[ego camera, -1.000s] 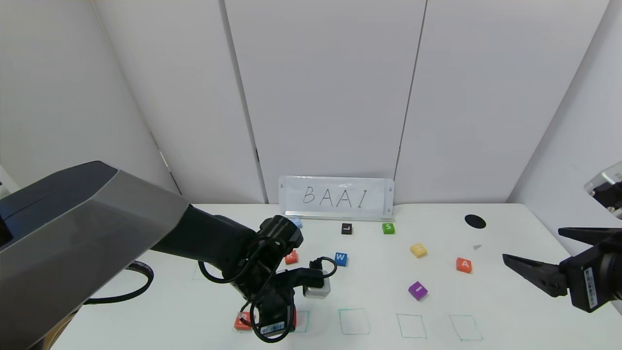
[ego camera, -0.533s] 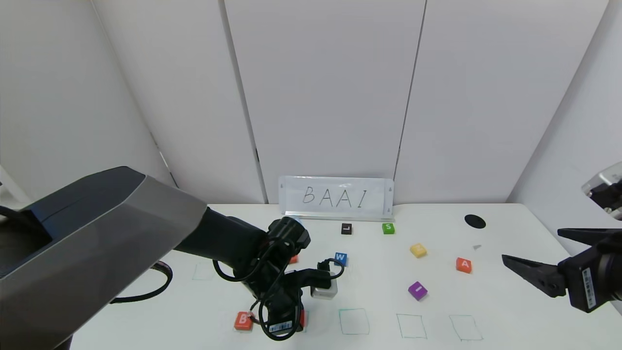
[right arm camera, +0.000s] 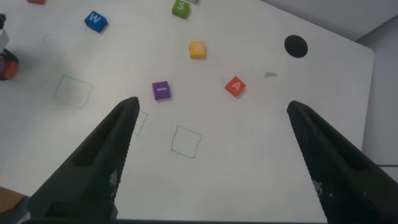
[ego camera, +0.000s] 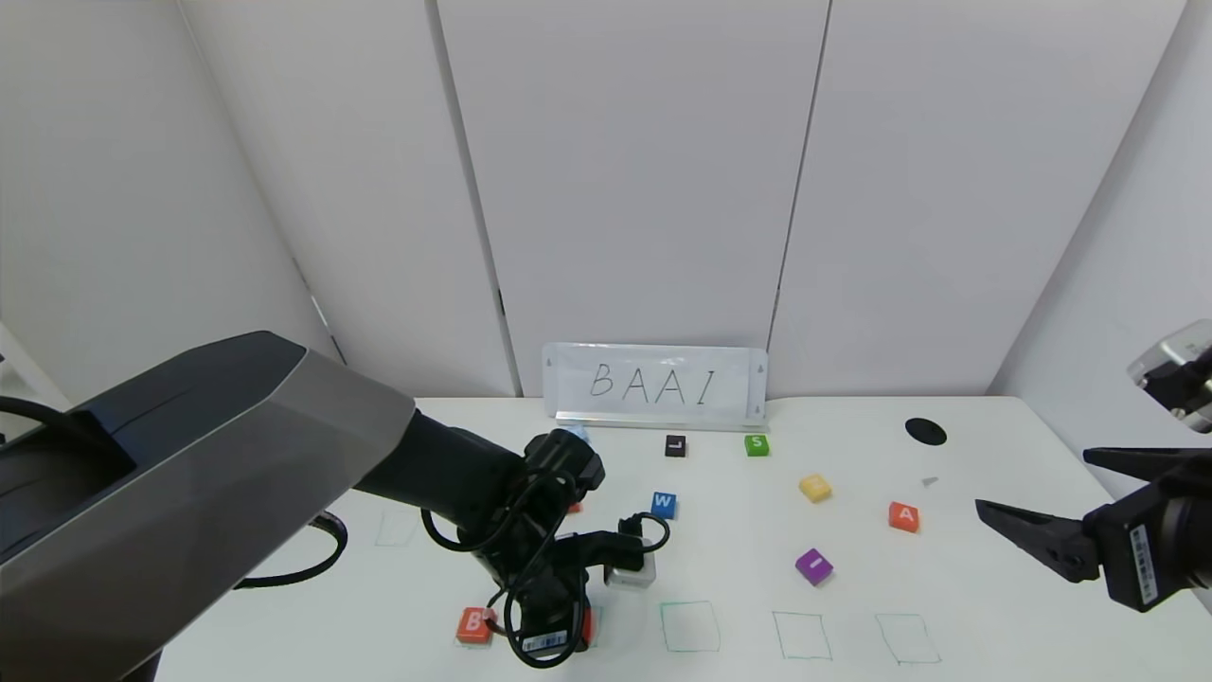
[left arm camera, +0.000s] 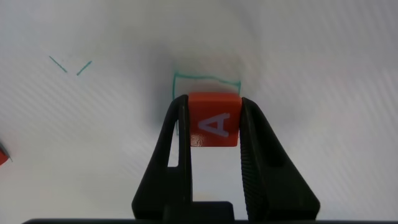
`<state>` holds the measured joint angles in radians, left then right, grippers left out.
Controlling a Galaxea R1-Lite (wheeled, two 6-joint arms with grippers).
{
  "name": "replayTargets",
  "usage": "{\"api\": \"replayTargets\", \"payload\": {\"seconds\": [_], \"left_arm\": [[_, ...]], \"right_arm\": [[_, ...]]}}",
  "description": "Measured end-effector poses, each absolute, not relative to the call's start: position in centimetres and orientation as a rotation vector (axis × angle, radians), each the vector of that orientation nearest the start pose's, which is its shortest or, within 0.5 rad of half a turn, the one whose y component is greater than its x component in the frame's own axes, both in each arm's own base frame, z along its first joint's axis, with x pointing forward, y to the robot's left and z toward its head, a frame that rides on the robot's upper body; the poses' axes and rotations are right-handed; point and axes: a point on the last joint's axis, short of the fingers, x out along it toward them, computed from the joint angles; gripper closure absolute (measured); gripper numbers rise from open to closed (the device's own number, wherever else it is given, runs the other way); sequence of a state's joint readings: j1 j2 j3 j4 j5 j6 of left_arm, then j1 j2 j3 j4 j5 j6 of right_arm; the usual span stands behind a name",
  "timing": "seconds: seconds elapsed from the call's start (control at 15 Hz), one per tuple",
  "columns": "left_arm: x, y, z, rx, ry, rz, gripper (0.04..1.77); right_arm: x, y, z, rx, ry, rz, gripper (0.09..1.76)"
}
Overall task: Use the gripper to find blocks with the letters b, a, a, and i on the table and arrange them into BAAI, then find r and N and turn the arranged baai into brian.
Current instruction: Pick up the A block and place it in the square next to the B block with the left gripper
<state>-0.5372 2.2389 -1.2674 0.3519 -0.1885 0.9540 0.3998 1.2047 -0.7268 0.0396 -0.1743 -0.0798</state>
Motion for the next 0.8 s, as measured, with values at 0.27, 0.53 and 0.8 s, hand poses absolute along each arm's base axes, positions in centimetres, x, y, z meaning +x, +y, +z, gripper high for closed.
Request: {"api": "replayTargets", "payload": {"seconds": [0.27, 0.53, 0.8], "left_arm": [[31.71, -19.36, 3.39, 1.008, 0.941, -1.222, 1.31], [31.74, -19.38, 3.44, 1.008, 0.942, -1.222, 1.31], [31.73, -19.45, 3.44, 1.009, 0.941, -1.224, 1.31]], "right_arm": [[15.92, 6.30, 21.63, -0.226, 0.489, 0.240, 0.14], [15.92, 6.30, 21.63, -0.226, 0.489, 0.240, 0.14], [15.90, 6.30, 21.56, -0.227, 0.491, 0.241, 0.14]]}}
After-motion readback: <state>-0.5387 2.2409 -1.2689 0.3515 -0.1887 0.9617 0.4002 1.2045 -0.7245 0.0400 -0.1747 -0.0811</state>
